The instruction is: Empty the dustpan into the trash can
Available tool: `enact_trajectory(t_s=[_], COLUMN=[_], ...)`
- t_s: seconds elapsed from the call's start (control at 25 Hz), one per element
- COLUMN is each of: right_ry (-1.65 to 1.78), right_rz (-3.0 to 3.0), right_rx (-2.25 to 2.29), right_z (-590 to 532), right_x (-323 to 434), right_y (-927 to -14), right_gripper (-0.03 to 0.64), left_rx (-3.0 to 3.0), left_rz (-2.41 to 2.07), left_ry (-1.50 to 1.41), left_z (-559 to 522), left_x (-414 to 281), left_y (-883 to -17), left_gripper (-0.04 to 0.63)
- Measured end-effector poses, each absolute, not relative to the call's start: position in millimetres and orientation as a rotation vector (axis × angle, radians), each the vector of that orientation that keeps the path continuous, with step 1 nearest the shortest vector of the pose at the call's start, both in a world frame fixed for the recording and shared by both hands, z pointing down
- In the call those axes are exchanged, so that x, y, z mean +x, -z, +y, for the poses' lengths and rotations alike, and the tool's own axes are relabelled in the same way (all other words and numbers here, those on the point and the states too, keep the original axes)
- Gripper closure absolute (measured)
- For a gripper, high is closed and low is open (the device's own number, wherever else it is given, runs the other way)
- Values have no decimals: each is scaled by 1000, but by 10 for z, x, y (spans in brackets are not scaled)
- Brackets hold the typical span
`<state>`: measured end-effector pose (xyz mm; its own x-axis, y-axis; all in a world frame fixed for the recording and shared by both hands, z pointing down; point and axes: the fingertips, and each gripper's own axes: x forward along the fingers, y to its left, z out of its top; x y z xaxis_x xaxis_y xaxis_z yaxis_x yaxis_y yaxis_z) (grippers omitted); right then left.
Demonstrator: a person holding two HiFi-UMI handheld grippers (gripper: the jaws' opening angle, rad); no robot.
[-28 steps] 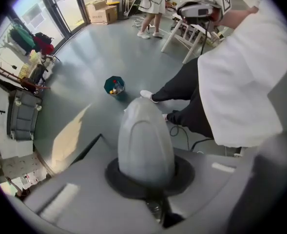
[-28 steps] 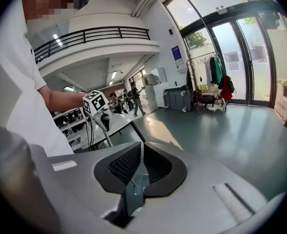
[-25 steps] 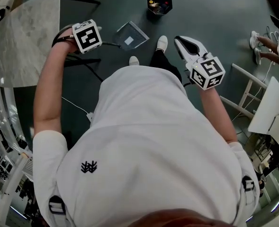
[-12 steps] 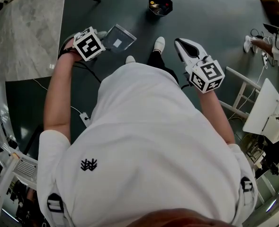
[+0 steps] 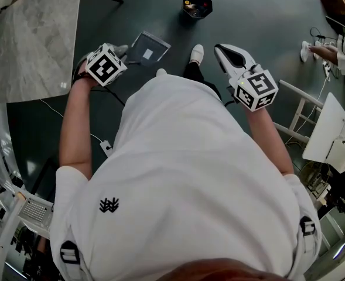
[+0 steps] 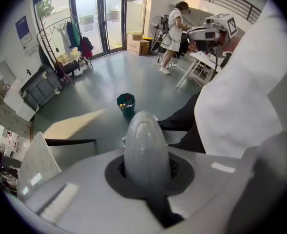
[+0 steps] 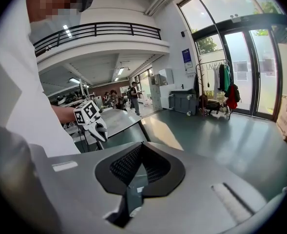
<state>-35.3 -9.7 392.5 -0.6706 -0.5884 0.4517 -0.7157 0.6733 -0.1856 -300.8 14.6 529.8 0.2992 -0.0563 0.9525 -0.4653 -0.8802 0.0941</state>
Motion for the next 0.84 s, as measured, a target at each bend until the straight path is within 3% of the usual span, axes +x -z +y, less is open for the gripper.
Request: enact_trajectory(t_s=[0.84], right_ry=[-497], right_rz=[-2518], right_rx=[1057], right_z=[40], right_x=[-321], right_y=[-3949], right_gripper=[615], left_rx=[2331], left_rz=[-453], left_ry=[-1644], left_z=[81], left_x=[-2638], left_y=[-5398], left_gripper=[538])
